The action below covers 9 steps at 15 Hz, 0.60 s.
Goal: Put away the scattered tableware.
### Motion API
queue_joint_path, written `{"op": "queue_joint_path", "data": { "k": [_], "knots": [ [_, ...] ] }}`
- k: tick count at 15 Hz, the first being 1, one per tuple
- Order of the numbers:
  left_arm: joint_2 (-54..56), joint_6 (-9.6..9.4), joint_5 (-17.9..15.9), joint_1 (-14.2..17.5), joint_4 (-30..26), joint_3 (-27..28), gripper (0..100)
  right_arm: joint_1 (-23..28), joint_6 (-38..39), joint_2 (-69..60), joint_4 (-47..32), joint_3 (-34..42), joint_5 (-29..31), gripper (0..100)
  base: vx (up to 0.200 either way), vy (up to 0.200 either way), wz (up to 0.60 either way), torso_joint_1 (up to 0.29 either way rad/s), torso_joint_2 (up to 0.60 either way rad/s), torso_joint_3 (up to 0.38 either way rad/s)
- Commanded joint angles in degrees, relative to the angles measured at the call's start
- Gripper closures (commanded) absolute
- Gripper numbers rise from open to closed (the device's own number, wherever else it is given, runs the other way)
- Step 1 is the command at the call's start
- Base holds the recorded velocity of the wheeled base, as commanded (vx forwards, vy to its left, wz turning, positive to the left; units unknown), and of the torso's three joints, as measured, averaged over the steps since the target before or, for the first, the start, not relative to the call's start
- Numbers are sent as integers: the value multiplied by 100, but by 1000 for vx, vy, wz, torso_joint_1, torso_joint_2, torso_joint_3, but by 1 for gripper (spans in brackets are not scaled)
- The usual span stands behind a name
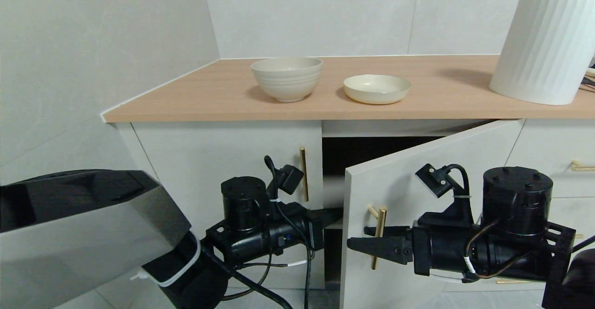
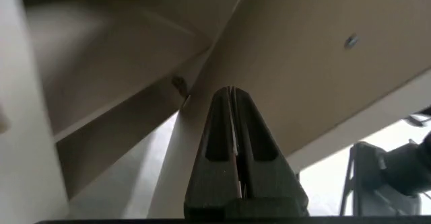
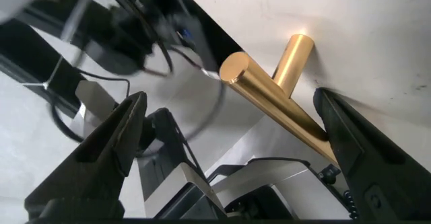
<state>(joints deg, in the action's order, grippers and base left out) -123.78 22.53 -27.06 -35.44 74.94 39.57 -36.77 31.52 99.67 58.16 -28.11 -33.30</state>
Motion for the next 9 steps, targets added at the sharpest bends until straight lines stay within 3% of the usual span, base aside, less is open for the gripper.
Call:
{"op": "queue_joint_path", "data": {
  "k": [1,4,8,9],
  "knots": [
    [-278,6,-1,-139,47,200,100,3,-59,26,73,-19,333,0,0,0,0,0,0,0],
    [-322,-3,8,-183,39,367,100,161,-366,-18,73,-10,448,0,0,0,0,0,0,0],
    [-243,-3,-1,-288,-40,596,100,434,-788,-194,73,166,1019,0,0,0,0,0,0,0],
    [-172,-3,8,-288,-40,578,100,442,-1333,-361,73,403,1450,0,0,0,0,0,0,0]
  ]
}}
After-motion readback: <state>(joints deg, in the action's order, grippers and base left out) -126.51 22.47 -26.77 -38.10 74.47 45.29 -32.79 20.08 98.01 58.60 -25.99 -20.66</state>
